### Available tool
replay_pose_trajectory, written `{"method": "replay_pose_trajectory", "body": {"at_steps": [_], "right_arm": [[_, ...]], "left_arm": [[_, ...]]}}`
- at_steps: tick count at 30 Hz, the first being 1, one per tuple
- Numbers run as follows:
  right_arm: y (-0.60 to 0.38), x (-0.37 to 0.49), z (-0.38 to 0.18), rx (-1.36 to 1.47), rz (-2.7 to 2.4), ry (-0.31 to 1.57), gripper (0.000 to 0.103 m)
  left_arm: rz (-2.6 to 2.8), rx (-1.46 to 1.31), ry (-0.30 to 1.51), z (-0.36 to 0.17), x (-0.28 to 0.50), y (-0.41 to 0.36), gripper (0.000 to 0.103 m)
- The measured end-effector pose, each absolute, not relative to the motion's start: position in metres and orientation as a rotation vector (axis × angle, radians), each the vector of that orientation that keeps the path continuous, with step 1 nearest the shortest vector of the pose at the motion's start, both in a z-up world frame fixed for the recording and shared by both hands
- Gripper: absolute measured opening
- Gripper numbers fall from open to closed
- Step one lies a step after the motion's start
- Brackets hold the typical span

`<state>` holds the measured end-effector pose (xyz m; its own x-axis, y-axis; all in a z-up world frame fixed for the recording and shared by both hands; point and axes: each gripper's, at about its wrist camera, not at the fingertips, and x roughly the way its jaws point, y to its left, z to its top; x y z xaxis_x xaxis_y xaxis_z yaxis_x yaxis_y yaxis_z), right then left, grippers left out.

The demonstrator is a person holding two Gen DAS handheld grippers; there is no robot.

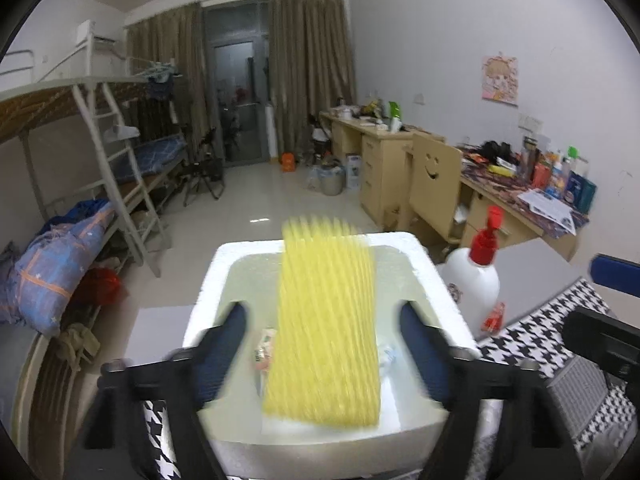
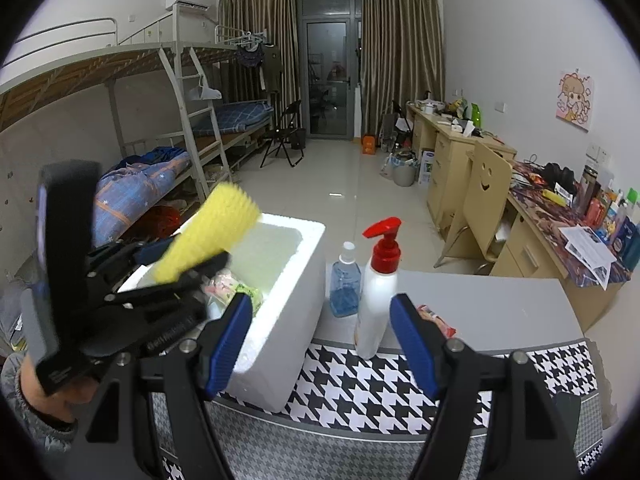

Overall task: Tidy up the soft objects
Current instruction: 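Lower the yellow net sleeve into the foam box and open the left gripper, then withdraw both open grippers up and away from the foam box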

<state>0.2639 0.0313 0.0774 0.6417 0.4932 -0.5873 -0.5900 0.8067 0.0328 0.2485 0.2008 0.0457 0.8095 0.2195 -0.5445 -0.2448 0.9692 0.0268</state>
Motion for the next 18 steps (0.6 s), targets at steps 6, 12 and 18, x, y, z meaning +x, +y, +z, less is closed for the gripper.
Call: {"method": "replay_pose_trajectory", "body": {"at_steps": [6, 12, 18], "right_arm": [[0.024, 0.26, 0.077, -0.162, 0.62, 0.614, 0.076], [0.015, 0.257, 0.077, -0.135, 0.618, 0.614, 0.076], [0.008, 0.247, 0.077, -0.139, 0.624, 0.605, 0.076]], "left_arm": [[0.283, -0.032, 0.575, 0.045, 0.247, 0.199, 0.097], [0.299, -0.055, 0.577, 0.048, 0.238, 0.199, 0.102], [0.257, -0.074, 0.558, 0.054, 0.221, 0.189, 0.102]]}}
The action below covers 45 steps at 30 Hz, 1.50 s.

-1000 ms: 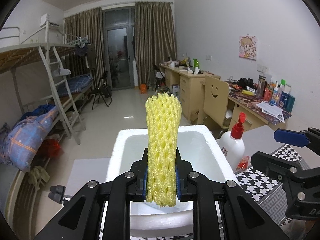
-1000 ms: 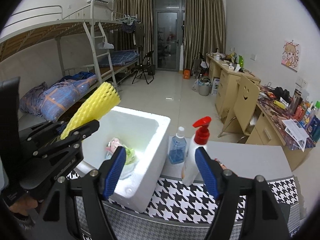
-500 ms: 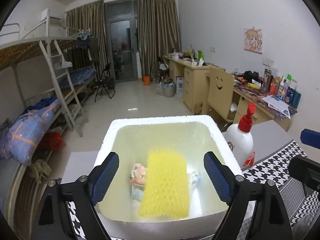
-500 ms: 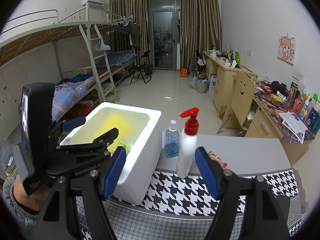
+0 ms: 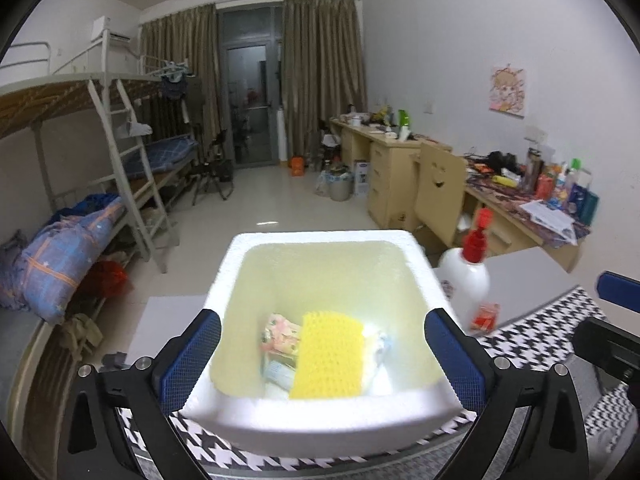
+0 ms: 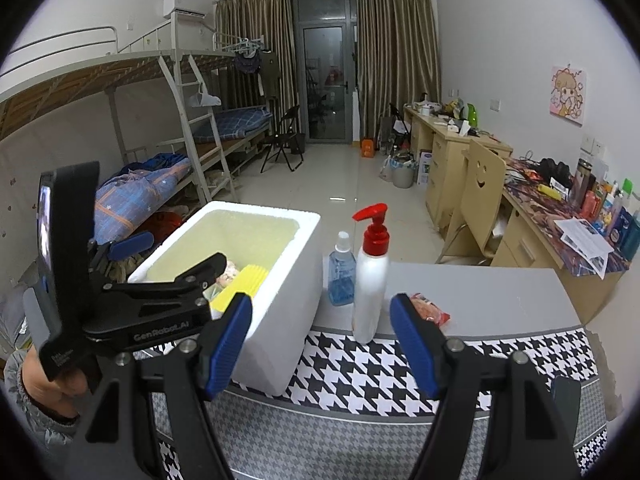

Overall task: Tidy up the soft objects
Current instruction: 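Withdraw both open grippers up and away from the foam box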

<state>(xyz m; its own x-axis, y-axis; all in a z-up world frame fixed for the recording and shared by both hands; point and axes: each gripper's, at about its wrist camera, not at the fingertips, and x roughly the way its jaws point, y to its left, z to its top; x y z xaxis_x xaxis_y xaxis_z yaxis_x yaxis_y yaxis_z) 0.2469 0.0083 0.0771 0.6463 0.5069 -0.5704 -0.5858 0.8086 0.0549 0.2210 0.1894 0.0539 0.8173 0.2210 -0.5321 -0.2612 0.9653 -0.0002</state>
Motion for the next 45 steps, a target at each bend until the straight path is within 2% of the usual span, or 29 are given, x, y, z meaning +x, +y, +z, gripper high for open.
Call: {"method": "replay_pose_trajectory", "body": {"at_steps": [6, 31, 33, 35, 45], "right_arm": [[-0.002, 0.232, 0.083, -0.139, 0.632, 0.581, 0.076], [-0.042, 0.173, 0.093, -0.132, 0.644, 0.497, 0.076], [-0.046, 0.17, 0.092, -0.125, 0.633, 0.491, 0.079], [-0.051, 0.168, 0.091, -0.121, 0.622, 0.48, 0.087], [-0.062, 0.153, 0.081, -0.144, 0.585, 0.441, 0.094]], "left_arm": [[0.285, -0.045, 0.49, 0.068, 0.197, 0.176, 0.102], [0.291, -0.03, 0.407, 0.081, 0.112, 0.129, 0.102], [0.29, -0.033, 0.403, 0.081, 0.107, 0.126, 0.102], [0.287, -0.034, 0.398, 0.081, 0.103, 0.123, 0.102], [0.275, -0.022, 0.374, 0.076, 0.081, 0.106, 0.102]]}}
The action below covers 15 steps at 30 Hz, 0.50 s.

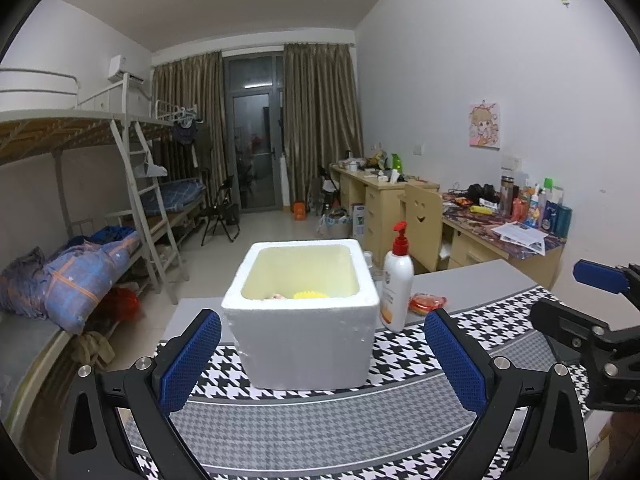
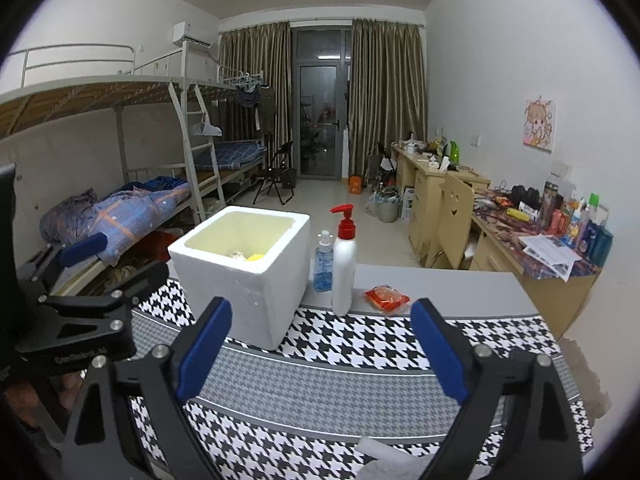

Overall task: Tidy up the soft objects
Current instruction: 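Withdraw both open grippers up and away from the foam box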

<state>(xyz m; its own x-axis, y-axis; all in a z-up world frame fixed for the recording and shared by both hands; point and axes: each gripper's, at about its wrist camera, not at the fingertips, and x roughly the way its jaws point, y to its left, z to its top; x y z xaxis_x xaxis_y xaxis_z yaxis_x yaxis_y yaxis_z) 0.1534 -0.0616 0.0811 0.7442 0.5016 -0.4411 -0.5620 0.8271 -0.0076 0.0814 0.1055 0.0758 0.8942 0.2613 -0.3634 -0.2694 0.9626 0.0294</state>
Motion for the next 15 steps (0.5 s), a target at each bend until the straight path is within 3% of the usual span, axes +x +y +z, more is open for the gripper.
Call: {"method": "replay_pose_trajectory", "body": {"at_steps": [15], "right_arm": [[-0.083, 0.122, 0.085, -0.127, 0.568, 0.419, 0.094]], "left_arm": [[0.264, -0.035, 0.321, 0.073, 0.049, 0.093, 0.102]]}}
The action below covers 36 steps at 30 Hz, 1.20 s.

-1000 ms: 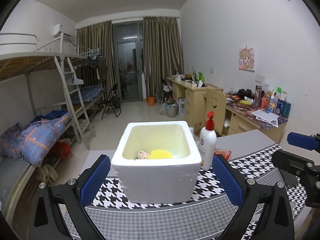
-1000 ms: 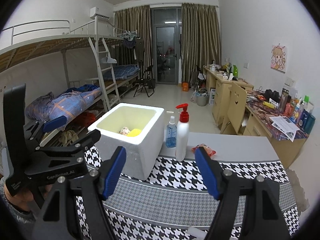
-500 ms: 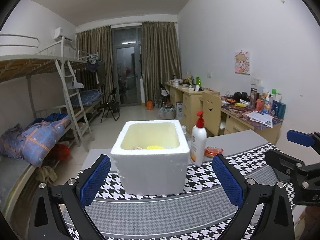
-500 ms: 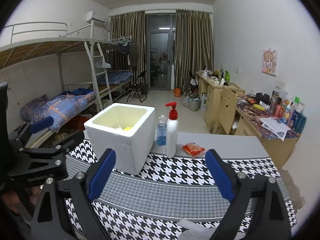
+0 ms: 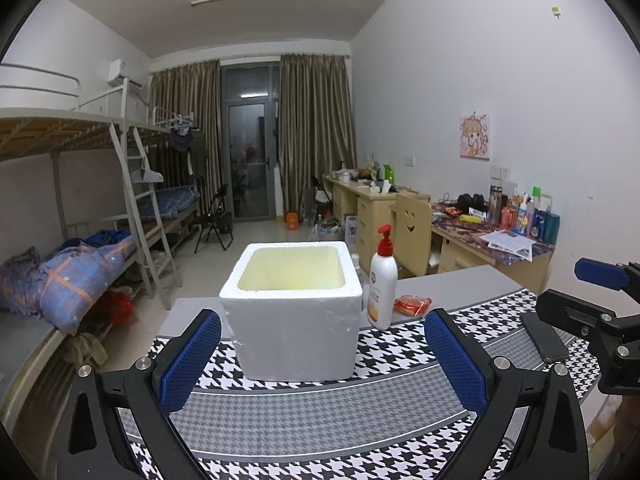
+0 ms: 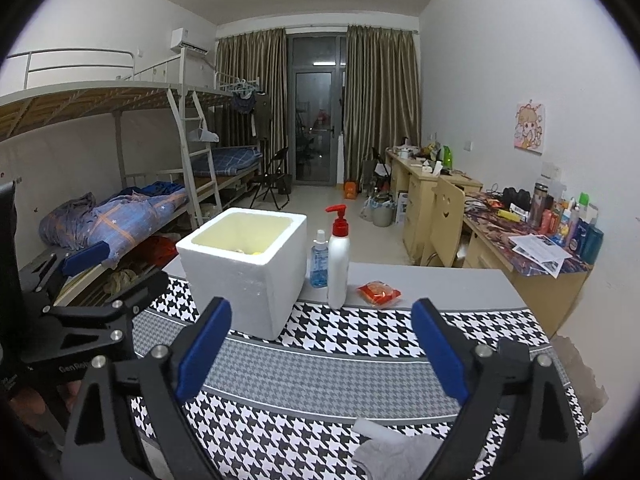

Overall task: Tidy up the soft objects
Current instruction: 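Withdraw both open grippers up and away from the foam box, then move the right gripper toward the grey sock while the left gripper approaches the white foam roll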

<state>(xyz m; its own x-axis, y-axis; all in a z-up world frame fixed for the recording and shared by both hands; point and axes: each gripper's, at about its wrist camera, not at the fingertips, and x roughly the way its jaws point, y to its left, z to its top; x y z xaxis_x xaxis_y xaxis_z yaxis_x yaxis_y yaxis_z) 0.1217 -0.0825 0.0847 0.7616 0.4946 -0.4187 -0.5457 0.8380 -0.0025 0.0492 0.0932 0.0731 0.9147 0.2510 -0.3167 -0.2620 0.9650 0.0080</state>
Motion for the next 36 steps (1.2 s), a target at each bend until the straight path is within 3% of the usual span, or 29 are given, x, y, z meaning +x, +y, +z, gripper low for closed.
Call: {"method": "replay_pose_trajectory", "body": {"at_steps": [36], "right_arm": [[-0.149, 0.117, 0.036, -0.033, 0.456, 0.447, 0.094]], "left_arm": [[0.134, -0.051, 0.318, 0.036, 0.041, 0.034, 0.102]]}}
